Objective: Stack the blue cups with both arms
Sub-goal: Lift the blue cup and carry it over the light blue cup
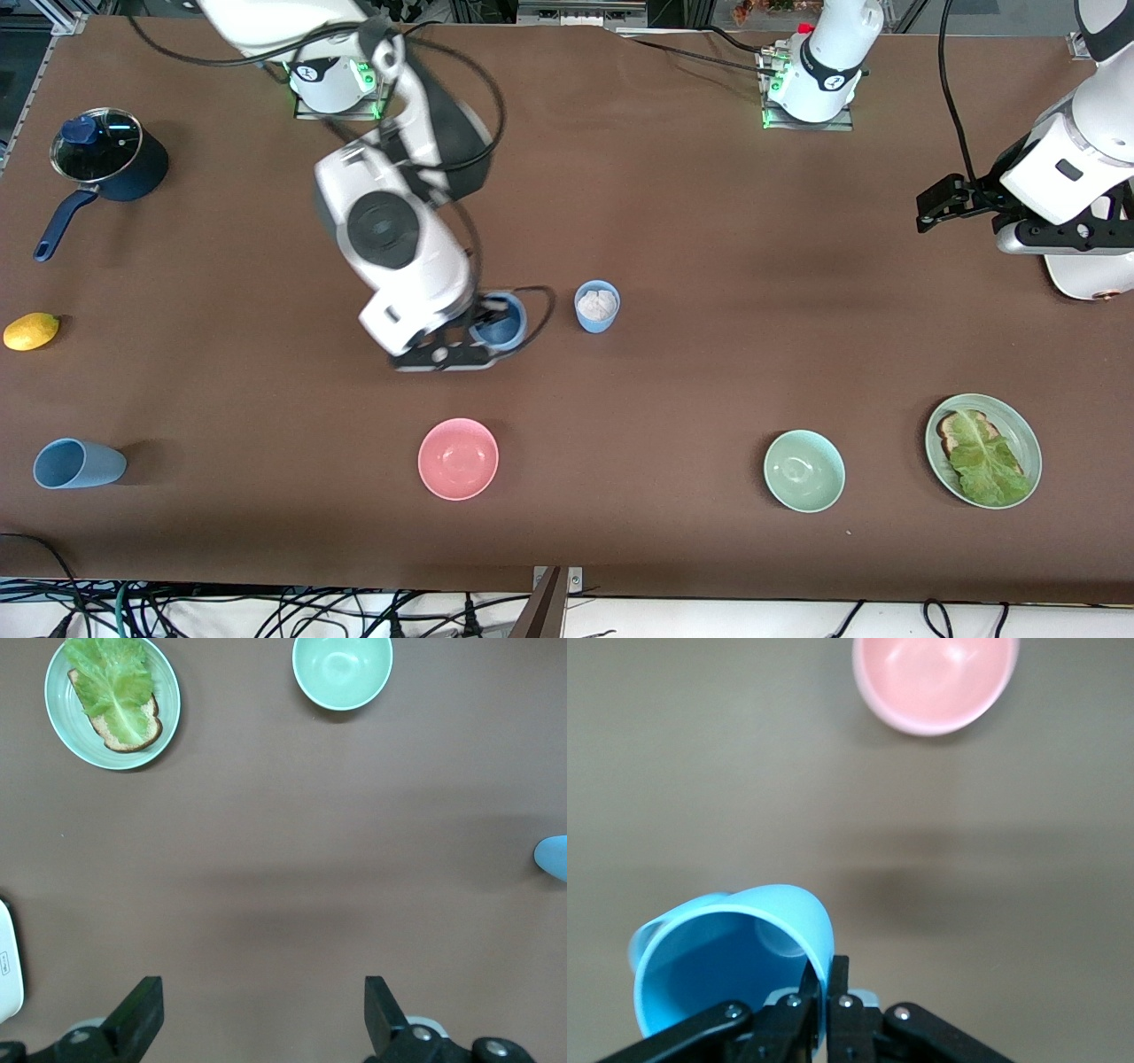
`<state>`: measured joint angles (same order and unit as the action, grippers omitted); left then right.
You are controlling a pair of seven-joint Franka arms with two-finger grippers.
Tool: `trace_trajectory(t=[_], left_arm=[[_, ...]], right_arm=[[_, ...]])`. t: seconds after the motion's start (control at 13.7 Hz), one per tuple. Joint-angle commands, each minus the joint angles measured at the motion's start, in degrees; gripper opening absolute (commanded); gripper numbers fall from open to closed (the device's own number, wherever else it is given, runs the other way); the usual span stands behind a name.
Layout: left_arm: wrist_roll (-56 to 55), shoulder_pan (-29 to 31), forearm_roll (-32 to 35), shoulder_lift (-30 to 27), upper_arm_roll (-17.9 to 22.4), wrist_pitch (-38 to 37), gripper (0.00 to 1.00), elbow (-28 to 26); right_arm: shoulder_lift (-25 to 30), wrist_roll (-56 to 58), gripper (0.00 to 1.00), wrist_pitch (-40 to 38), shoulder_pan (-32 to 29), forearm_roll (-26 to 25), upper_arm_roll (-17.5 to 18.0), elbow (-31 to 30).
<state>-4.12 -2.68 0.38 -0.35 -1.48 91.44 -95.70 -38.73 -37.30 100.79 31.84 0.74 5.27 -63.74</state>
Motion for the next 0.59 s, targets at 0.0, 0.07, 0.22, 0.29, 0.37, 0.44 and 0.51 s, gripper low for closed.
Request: trace_trajectory(t=[0.0, 0.07, 0.22, 0.29, 0.37, 0.44, 0.51], left_arm=[[0.3, -0.2, -0.4, 0.5, 0.2, -1.4, 1.00, 2.4], [0.3, -0.2, -0.4, 0.5, 0.1, -1.4, 1.00, 2.4], [0.2, -0.3, -0.4, 0.5, 0.1, -1.4, 1.00, 2.5], [0.3, -0.2, -0.5, 0.5, 0.2, -1.4, 1.00, 2.5], [0.3, -0.2, -0.5, 0.5, 0.2, -1.4, 1.00, 2.5], [0.2, -0.2, -0.4, 0.5, 0.2, -1.4, 1.00, 2.5], [0.2, -0.2, -0.4, 0.5, 0.2, -1.4, 1.00, 2.5]], right_arm=[[0.0, -8.6, 0.00, -0.2, 5.2, -0.4, -0.6, 1.2], [0.0, -11.5, 0.00, 0.5, 7.2, -0.6, -0.8, 1.2], [-0.4, -15.5, 0.00, 1.3, 9.8, -0.8, -0.9, 1.2], [-0.6, -16.6, 0.00, 1.8, 10.7, -1.2, -1.0, 1.2], [-0.6, -17.2, 0.00, 2.2, 10.8, -2.0, -1.0, 1.2], [-0.8, -17.3, 0.00, 2.7, 10.8, -2.1, -1.0, 0.9], [-1.2, -17.4, 0.00, 2.7, 10.9, -2.1, -1.0, 0.8]])
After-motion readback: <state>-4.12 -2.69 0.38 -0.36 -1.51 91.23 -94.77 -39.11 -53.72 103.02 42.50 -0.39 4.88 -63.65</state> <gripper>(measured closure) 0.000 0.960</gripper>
